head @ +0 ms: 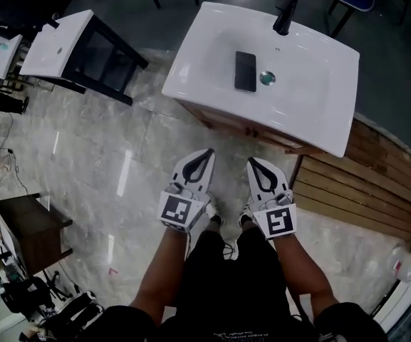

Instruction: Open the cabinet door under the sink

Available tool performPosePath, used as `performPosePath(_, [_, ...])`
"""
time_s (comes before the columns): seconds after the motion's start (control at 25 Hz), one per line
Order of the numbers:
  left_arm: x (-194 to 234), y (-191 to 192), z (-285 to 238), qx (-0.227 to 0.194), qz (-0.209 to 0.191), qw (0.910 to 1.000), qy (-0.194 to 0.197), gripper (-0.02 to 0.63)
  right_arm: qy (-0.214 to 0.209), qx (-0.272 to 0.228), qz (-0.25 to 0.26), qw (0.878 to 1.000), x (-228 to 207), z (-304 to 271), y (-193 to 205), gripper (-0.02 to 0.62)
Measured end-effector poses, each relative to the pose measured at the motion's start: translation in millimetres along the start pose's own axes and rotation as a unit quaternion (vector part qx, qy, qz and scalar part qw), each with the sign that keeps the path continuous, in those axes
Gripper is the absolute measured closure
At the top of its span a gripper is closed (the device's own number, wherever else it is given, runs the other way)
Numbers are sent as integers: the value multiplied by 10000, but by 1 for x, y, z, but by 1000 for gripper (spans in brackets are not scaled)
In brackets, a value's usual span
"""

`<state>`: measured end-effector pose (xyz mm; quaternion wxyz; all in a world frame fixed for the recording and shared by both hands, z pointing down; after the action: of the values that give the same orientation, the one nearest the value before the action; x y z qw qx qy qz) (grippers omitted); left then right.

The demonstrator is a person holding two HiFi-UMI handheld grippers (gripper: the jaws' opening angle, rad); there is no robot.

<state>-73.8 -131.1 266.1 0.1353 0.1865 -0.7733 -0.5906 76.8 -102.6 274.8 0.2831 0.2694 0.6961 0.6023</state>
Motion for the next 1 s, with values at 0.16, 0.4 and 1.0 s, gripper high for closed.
performPosePath(0.16, [8, 18, -14, 184, 108, 9995, 245, 583, 304, 125, -292, 9990, -1, -8, 18, 577])
performPosePath(0.4, [14, 62, -49, 418, 139, 9980, 460, 583, 600, 305, -472, 9966, -23, -22, 62, 577])
performPosePath(1.0, [7, 145, -103, 638, 348, 9958, 557, 583, 600, 895, -882, 9903, -68, -41, 180, 577])
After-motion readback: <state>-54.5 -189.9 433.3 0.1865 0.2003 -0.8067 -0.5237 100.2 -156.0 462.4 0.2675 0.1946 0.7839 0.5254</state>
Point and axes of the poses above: the fingertips, and each gripper's own axes: z backward along the fingers, x to its left, y out of its underside, the point moved 6 cm from there along z, backward along the fingers, and after that the axes turned 14 degrees about -y, right-handed, at the moved point
